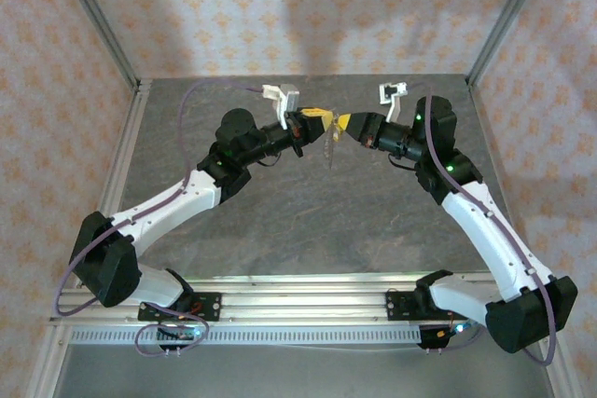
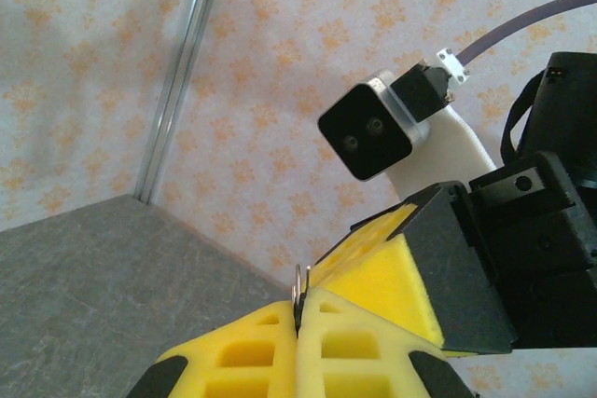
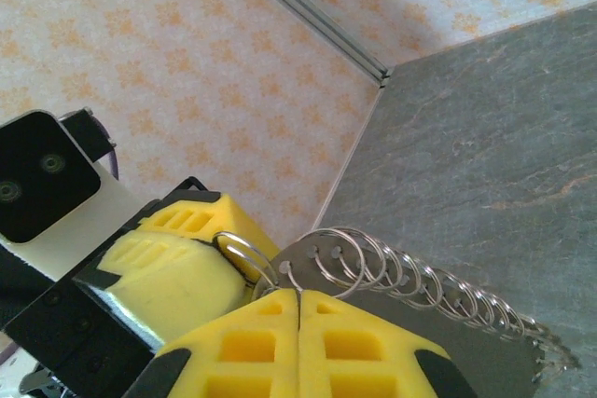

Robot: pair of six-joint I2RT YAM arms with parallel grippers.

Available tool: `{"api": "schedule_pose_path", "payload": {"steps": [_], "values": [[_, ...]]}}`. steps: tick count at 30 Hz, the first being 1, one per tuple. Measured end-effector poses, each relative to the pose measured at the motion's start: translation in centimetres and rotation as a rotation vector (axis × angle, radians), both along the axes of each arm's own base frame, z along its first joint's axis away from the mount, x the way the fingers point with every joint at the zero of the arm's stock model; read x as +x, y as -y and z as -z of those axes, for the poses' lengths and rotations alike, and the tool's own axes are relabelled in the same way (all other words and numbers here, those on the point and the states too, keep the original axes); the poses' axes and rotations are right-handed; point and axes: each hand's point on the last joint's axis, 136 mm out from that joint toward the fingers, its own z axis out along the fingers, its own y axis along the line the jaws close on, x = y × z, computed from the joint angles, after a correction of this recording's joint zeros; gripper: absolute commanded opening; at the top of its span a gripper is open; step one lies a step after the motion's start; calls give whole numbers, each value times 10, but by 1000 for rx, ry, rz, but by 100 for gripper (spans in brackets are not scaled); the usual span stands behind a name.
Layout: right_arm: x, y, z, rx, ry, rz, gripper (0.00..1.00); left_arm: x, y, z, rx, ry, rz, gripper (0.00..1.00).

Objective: Put the keys on the keyring

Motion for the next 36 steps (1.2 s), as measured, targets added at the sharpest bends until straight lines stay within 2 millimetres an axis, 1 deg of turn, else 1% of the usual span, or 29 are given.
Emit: {"api": "schedule_pose_path", "payload": {"steps": [4, 8, 10, 11, 12, 13, 15, 17, 19, 22, 26, 30, 36], "values": [[0, 1, 3, 3, -2, -4, 0, 1, 1, 1, -9, -16, -5, 0], [-3, -1, 0, 16, 5, -23, 0, 1, 1, -1, -20, -18, -7, 0], [-4, -2, -2, 23, 8, -33, 25, 1, 1, -3, -27, -15, -6, 0], [-4, -2, -3, 26, 9, -37, 33, 1, 0, -4, -32, -14, -5, 0], [-4, -2, -3, 27, 7, -35, 37, 1, 0, -6, -39, -14, -6, 0], [-4, -1, -2, 25, 3, -32, 39, 1, 0, -8, -47, -11, -9, 0], [-3, 3, 0, 21, 0, -17, 40, 2, -2, -11, -61, -3, -19, 0], [-1, 14, -2, 22, 5, 18, 41, 4, -3, -14, -74, -1, -31, 0], [2, 25, -7, 31, 17, 54, 41, 5, -4, -17, -92, -2, -36, 0], [4, 34, -18, 55, 37, 98, 42, 8, -4, -19, -119, -14, -45, 0], [7, 36, -32, 108, 67, 121, 43, 14, -2, -15, -146, -50, -48, 0], [16, 35, -42, 176, 82, 129, 45, 21, -1, -11, -189, -99, -55, 0], [27, 33, -50, 255, 97, 134, 46, 29, -2, -14, -280, -153, -57, 0]]}}
